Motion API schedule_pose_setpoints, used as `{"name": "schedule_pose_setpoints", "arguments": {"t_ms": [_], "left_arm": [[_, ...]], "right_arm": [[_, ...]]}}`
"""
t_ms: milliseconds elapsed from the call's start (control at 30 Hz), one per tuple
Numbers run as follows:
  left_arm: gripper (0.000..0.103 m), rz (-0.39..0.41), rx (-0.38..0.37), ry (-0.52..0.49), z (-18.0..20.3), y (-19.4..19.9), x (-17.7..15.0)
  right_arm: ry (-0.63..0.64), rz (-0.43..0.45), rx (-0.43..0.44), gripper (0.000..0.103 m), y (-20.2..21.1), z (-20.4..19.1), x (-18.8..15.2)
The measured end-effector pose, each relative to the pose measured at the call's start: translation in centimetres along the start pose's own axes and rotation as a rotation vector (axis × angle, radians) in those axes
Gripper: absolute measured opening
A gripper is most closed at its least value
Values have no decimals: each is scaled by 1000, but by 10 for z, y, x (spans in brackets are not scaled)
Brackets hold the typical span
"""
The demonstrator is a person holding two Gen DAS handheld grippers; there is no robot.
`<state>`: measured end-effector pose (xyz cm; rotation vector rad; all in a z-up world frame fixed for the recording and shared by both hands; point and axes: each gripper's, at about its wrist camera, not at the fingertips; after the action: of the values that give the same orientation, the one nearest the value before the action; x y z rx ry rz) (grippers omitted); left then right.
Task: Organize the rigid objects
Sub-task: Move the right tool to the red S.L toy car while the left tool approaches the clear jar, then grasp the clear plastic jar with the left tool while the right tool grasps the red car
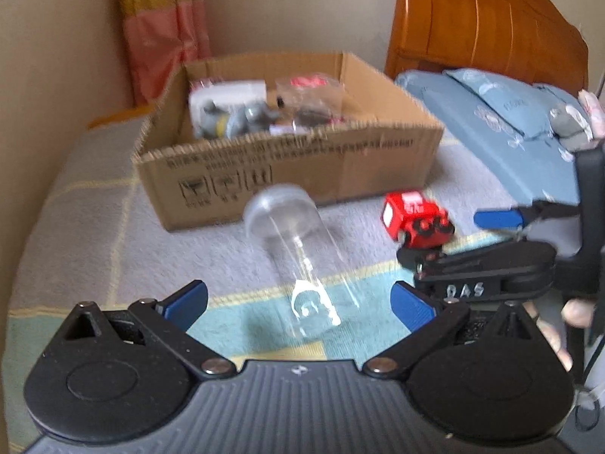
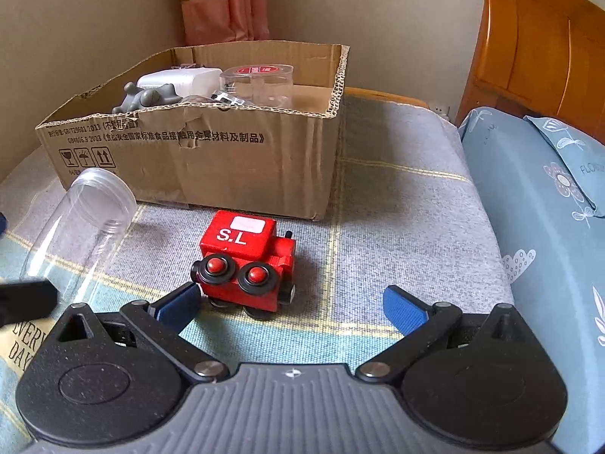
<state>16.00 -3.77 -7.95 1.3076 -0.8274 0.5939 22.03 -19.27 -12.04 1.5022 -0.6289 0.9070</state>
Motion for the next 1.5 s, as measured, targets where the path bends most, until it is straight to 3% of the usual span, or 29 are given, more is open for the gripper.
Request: {"name": "schedule_pose_setpoints", "arguments": {"t_ms": [267,400,633,867,1100,1367,1500], "left_arm": [[102,-17,83,77,-35,-2,-12],[103,-19,86,118,-52,-1,-13],[102,0,162,113,-66,10,-14],[102,10,168,171,-80,13,-16],[102,26,163,102,-66,7,-16],[102,22,197,76,-83,19,-23],[98,33,171,59,-82,19,-24]], "right_arm": [[0,5,0,103,0,1,0],[-2,10,-4,103,0,0,0],[-3,17,-9,103,3,0,-3],[-4,22,-10,103,3,0,-3],[-2,29,-9,103,4,1,-4],[-1,35,-7,103,5,2,-5],[-1,35,-7,103,5,1,-5]]}}
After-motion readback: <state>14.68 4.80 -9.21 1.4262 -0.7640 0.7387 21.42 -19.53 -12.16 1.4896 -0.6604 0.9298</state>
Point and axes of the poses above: each gripper's, at about its wrist camera, not at the fingertips, and y roughly against the way its jaws point, z to its right, x to its top, and after that the axes turned 13 degrees about z, right-handed
